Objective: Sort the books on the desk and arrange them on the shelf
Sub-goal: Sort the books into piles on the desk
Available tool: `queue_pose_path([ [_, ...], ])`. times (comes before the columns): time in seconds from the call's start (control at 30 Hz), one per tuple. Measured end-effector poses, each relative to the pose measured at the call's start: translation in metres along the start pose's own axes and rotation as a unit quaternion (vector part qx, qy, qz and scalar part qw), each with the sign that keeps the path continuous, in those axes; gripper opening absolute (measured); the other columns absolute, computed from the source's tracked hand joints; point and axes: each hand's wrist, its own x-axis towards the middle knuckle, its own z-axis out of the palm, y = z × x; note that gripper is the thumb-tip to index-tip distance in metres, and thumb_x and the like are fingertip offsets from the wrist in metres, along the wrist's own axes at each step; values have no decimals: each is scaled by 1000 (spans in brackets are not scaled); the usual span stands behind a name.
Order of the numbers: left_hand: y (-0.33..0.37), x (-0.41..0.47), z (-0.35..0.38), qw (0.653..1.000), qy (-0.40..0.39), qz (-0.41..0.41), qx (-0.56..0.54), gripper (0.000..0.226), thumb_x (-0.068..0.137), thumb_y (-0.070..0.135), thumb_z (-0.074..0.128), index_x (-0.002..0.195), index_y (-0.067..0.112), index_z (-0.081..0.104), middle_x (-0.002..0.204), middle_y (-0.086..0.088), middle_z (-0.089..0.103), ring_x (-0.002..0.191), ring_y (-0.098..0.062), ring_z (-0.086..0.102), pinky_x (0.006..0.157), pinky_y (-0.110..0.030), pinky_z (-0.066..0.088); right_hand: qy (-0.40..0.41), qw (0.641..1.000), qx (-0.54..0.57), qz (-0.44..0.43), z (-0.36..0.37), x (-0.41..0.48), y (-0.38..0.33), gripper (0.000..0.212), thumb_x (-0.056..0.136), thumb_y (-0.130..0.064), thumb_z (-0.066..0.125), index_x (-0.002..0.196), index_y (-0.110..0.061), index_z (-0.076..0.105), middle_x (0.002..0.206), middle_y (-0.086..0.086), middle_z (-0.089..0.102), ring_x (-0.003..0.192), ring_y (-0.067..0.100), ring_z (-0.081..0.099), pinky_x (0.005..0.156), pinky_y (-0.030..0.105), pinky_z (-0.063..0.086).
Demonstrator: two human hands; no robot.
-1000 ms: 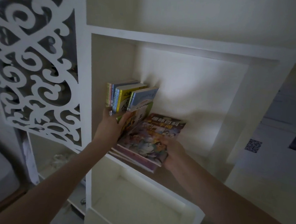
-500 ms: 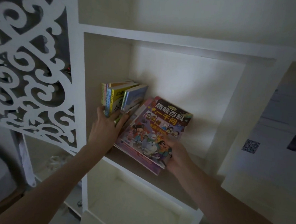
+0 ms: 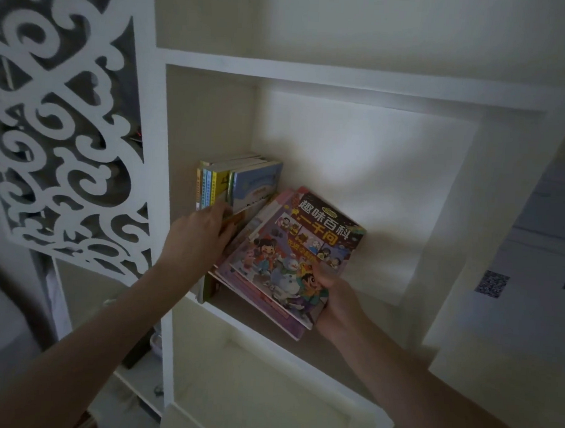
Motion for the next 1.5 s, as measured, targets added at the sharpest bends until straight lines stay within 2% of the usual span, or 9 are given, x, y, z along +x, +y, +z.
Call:
queue_pose_path([
  [0.17, -9, 10, -6, 982, -96, -76, -145, 31, 100, 37, 40, 100, 12, 58, 85, -5, 63, 80, -27, 62, 68, -32, 49, -38, 999, 15, -3, -10, 4, 6, 47, 93, -15, 50, 138, -3, 47, 132, 23, 58, 118, 42, 57, 92, 52, 53],
  [0.27, -7, -2, -1, 869, -85, -141, -467, 22, 100, 33, 43, 100, 18, 60, 83, 5, 68, 82, -20, 68, 75, -39, 55, -59, 997, 35, -18, -7, 8, 1, 44, 96, -16, 46, 139, -4, 47, 134, 21, 57, 115, 38, 60, 95, 51, 52],
  [0.47, -13, -7, 17, 756, -206, -169, -598, 46, 80, 59, 49, 102, 19, 57, 83, -8, 71, 76, -25, 70, 66, -32, 59, -42, 994, -81, -53, -5, 24, -5, 51, 91, -21, 59, 139, -7, 47, 136, 18, 56, 125, 35, 54, 107, 53, 40],
  [0.67, -25, -23, 32, 828, -260, -91, -489, 97, 44, 54, 87, 122, 42, 31, 105, 22, 67, 96, -8, 69, 75, -28, 58, 21, 973, -202, -114, -12, 33, -3, 45, 89, -9, 65, 133, -11, 52, 126, 11, 65, 117, 29, 61, 104, 53, 44],
  [0.87, -3, -40, 53, 878, -127, -114, -448, 69, 73, 5, 78, 121, 23, 30, 96, 16, 61, 74, 7, 66, 72, -26, 59, 58, 920, -288, -260, 0, 39, -10, 83, 80, 11, 69, 139, -23, 22, 122, -7, 57, 105, 6, 65, 91, 44, 55],
  [1.07, 15, -44, 66, 930, -18, -93, -356, 72, 79, 25, 74, 126, 6, 23, 113, 5, 49, 96, -13, 56, 76, -28, 46, 109, 791, -546, -254, 24, 56, -22, 112, 56, -60, 75, 147, -41, 12, 136, -12, 52, 132, 28, 44, 108, 55, 34],
  [1.17, 24, -44, 80, 938, 22, -86, -335, 68, 79, 22, 76, 123, 9, 25, 122, -7, 48, 112, -22, 54, 85, -27, 46, 125, 790, -565, -201, 40, 60, -8, 118, 67, -46, 79, 153, -34, -1, 159, 5, 10, 145, 32, 12, 115, 43, 17],
  [1.37, 33, -35, 91, 966, -41, -123, -223, 81, 86, 15, 66, 144, -10, 15, 146, -31, 24, 138, -41, 28, 112, -52, 29, 68, 838, -507, -190, 78, 69, 9, 143, 42, -67, 86, 150, -35, -2, 156, 6, 24, 140, 29, 34, 110, 56, 35],
  [1.5, 33, -38, 83, 993, -28, -96, -65, 80, 58, 28, 83, 124, -9, 56, 120, -35, 53, 107, -48, 55, 84, -55, 50, 57, 778, -591, -206, 87, 71, 12, 130, 71, -58, 74, 152, -13, -17, 162, 10, 1, 148, 31, 10, 119, 52, 20],
])
